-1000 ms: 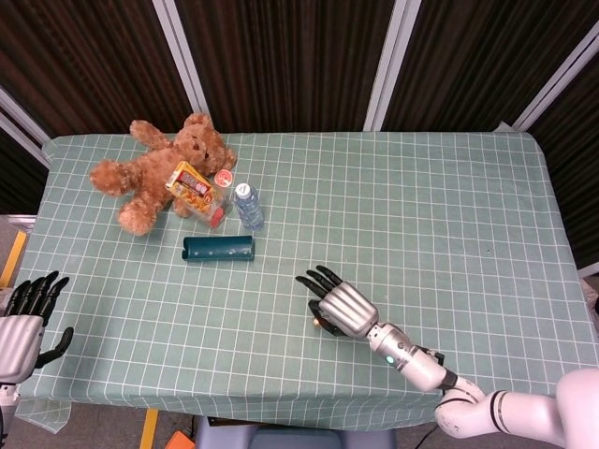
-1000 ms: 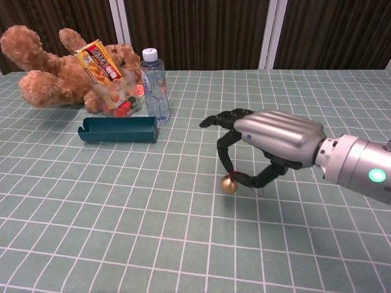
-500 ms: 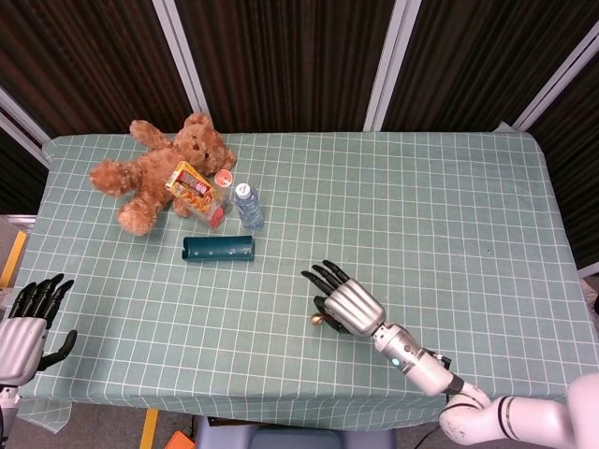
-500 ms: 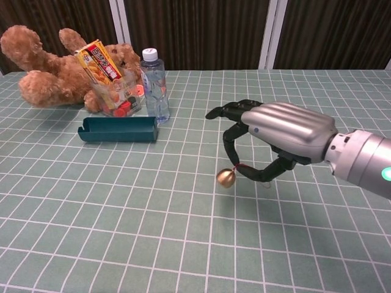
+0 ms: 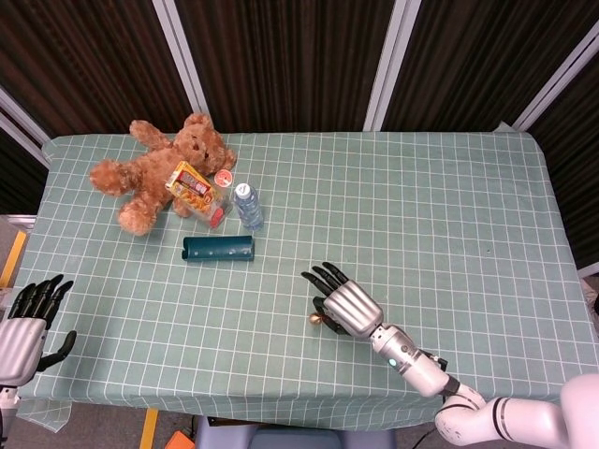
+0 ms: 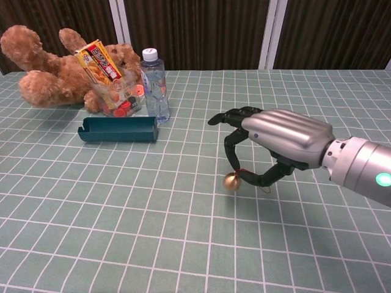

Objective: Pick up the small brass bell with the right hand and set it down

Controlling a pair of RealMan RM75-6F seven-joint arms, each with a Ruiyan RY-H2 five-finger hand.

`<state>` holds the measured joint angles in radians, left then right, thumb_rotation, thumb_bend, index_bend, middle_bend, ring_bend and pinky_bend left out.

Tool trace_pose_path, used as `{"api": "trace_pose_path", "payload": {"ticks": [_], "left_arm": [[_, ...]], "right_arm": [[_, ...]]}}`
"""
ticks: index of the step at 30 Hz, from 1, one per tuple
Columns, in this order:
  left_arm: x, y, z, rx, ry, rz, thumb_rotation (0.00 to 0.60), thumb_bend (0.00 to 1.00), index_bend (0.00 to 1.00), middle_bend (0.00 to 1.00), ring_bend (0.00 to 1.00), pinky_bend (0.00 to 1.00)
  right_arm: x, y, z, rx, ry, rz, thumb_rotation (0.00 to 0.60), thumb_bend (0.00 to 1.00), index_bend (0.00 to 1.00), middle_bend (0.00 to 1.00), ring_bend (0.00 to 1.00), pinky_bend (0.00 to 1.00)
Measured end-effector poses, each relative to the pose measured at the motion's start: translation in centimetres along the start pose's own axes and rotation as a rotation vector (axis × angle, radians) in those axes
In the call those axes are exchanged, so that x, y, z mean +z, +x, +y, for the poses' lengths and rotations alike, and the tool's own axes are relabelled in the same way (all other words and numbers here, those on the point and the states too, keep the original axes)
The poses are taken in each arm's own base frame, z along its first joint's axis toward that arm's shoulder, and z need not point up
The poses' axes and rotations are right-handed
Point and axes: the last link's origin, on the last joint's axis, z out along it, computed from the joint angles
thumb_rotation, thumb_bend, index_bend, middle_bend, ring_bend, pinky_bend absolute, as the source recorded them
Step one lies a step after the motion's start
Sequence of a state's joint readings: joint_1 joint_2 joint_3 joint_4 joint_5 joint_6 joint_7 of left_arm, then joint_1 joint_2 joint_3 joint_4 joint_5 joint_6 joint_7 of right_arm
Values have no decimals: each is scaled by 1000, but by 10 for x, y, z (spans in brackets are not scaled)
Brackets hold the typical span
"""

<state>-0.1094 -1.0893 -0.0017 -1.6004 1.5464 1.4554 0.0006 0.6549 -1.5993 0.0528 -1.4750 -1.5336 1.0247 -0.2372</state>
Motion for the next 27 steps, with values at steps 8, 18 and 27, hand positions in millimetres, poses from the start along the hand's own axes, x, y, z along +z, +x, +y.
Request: {"api": "trace_pose_path", "payload": {"ticks": [8,18,27], "left_arm": [[1,1,-3,-6,7,-5,600,417,56,0,0,59],[1,3,-4,-10,12,-6,600,417,57,0,0,59],[1,3,-6,-10,15,-6,600,416,63,0,0,60]], "right_arm": [[14,-14,-4,17,-12,-35,600,614,821,172,0,0],[18,-25,-4,-3,-21,-68,600,614,820,172,0,0],[18,-31,-2,-24,-27,-86,600,614,812,172,0,0]]}}
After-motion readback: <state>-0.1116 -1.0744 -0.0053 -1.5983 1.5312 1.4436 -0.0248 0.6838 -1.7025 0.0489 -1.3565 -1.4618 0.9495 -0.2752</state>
